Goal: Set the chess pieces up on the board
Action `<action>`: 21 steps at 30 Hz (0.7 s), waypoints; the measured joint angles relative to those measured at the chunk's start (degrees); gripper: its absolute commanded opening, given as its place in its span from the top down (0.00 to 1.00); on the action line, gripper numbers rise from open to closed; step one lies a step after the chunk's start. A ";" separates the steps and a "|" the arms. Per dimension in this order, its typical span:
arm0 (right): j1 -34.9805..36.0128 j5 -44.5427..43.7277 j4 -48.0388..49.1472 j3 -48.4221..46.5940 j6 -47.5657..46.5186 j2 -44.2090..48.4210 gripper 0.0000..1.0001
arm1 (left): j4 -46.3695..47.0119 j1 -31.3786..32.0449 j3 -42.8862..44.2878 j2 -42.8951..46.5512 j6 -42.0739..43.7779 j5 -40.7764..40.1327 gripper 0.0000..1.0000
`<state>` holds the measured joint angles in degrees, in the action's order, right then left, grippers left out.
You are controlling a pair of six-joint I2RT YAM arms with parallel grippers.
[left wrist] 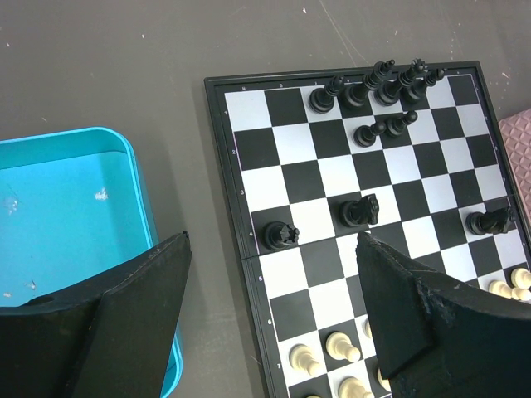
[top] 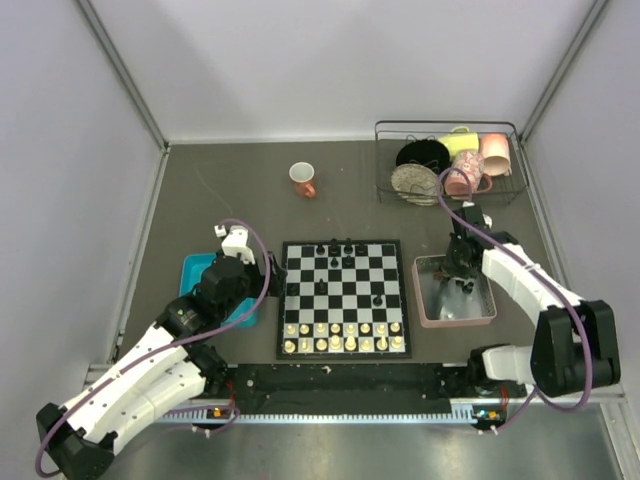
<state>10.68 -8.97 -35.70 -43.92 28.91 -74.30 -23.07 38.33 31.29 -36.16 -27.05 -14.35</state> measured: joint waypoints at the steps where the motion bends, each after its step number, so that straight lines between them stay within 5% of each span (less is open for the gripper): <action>1: 0.00 0.00 -0.46 -0.09 -0.02 0.85 1.00 | 0.00 0.00 0.00 0.04 0.00 0.00 0.15; 7: 0.55 0.02 -5.31 -5.11 -0.31 6.40 1.00 | -0.02 0.00 0.00 0.09 -0.02 0.02 0.15; 12: 8.41 -0.66 -7.82 -14.67 -0.11 5.92 1.00 | -0.02 0.00 0.00 0.09 -0.02 0.04 0.15; 21: 22.01 3.58 -6.29 -28.02 0.04 -8.04 1.00 | -0.07 0.00 -0.02 0.79 -0.02 0.00 0.14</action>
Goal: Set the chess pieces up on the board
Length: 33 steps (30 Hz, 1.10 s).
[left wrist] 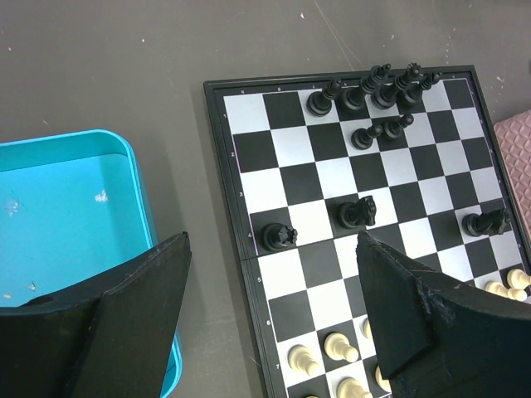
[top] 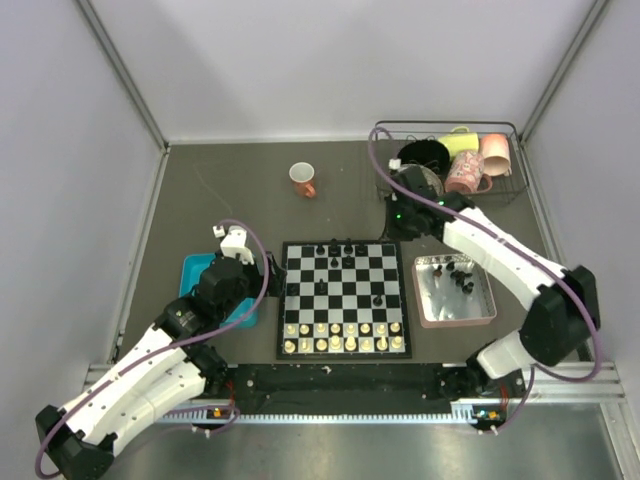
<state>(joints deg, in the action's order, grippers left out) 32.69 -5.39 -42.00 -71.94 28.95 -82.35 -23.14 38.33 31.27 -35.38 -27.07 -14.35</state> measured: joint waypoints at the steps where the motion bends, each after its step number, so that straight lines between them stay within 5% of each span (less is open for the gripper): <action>1: 0.57 0.59 0.26 -0.24 0.00 -1.73 1.00 | 0.00 0.00 0.00 0.00 0.00 0.00 0.15; 19: 4.92 5.07 4.46 -2.47 0.07 -17.57 1.00 | 0.00 0.00 0.00 0.04 0.00 -0.02 0.14; 33: 5.81 4.07 4.72 -2.80 0.07 -19.10 1.00 | -0.02 0.00 -0.81 0.76 0.00 -0.02 0.14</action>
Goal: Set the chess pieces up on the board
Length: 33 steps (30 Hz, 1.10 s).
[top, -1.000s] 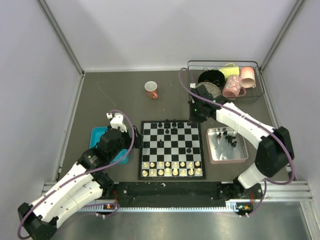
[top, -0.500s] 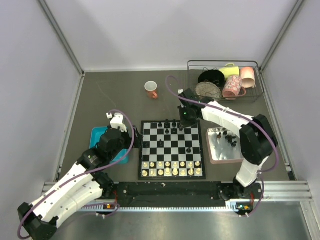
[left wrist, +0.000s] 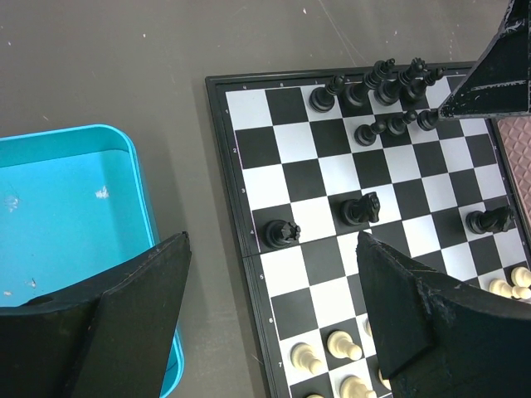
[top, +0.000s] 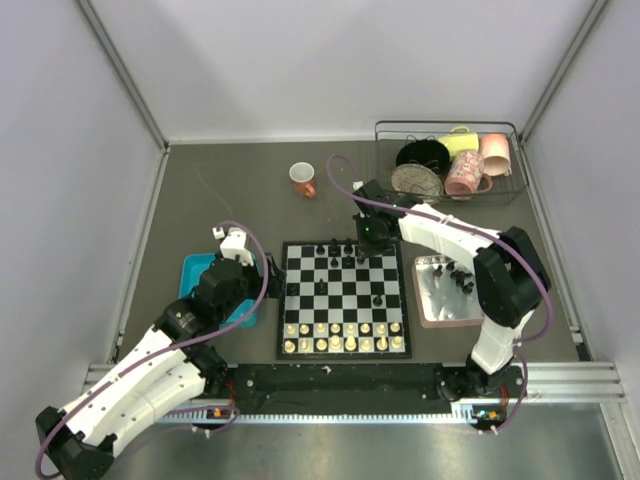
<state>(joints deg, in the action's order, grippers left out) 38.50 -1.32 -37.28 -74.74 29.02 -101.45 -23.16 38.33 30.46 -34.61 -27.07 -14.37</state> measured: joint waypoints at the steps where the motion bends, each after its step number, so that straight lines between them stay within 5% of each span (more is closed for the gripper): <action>1: 0.00 -0.11 0.00 0.00 0.02 0.00 1.00 | 0.02 0.00 -0.04 0.00 0.00 0.00 0.14; 19: 0.00 -0.55 -0.02 -0.02 -0.02 -1.42 0.98 | 0.02 0.00 -0.15 0.00 0.00 0.00 0.14; 27: 0.00 -0.55 -0.04 -0.02 -0.04 -1.44 0.67 | 0.02 0.00 -0.15 0.00 0.00 0.00 0.14; 33: 0.00 -0.52 -0.04 -0.02 -0.11 -1.46 0.62 | 0.00 0.00 -0.15 0.02 0.00 0.00 0.14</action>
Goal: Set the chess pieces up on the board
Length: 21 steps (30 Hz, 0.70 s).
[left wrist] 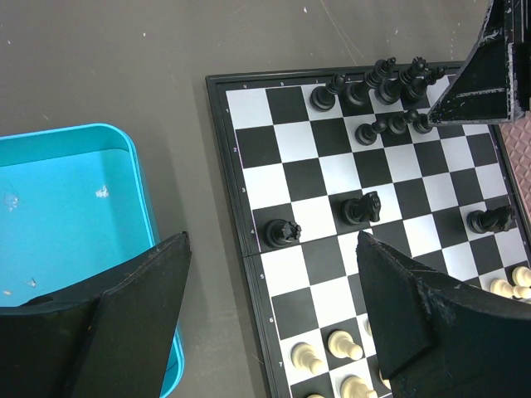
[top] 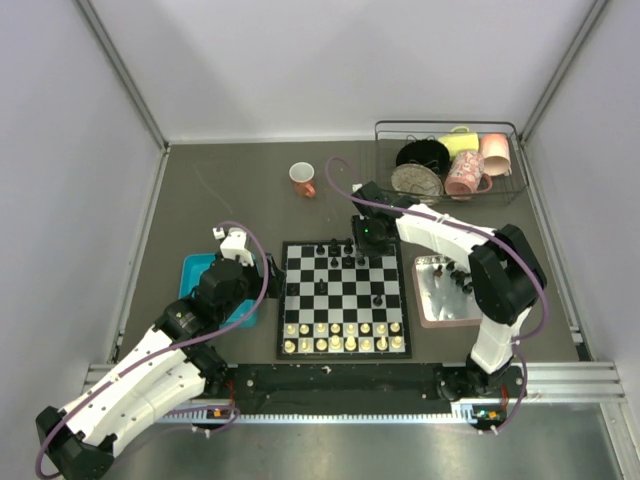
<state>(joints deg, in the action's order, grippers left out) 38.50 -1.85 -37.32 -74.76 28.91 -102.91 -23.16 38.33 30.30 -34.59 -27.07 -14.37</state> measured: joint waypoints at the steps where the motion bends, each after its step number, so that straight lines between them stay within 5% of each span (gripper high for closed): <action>1: 0.00 0.00 0.00 0.00 0.00 0.00 0.62 | 0.00 0.00 0.00 0.02 0.00 0.00 0.14; 7: 0.00 -0.11 -0.11 0.17 0.20 1.55 0.58 | -0.04 0.00 0.00 0.98 0.00 -0.02 0.14; 13: -2.80 -1.25 0.20 7.39 1.77 16.31 0.57 | -0.22 0.00 0.00 1.09 0.00 -0.02 0.14; 21: -22.32 -1.68 0.94 23.30 2.75 34.47 0.57 | -0.44 0.00 0.00 1.07 0.00 0.00 0.14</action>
<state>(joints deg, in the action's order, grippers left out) 16.19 -3.53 -36.38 -51.46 31.66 -68.45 -23.59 38.33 30.30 -33.52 -27.07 -14.37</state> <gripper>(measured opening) 0.437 0.855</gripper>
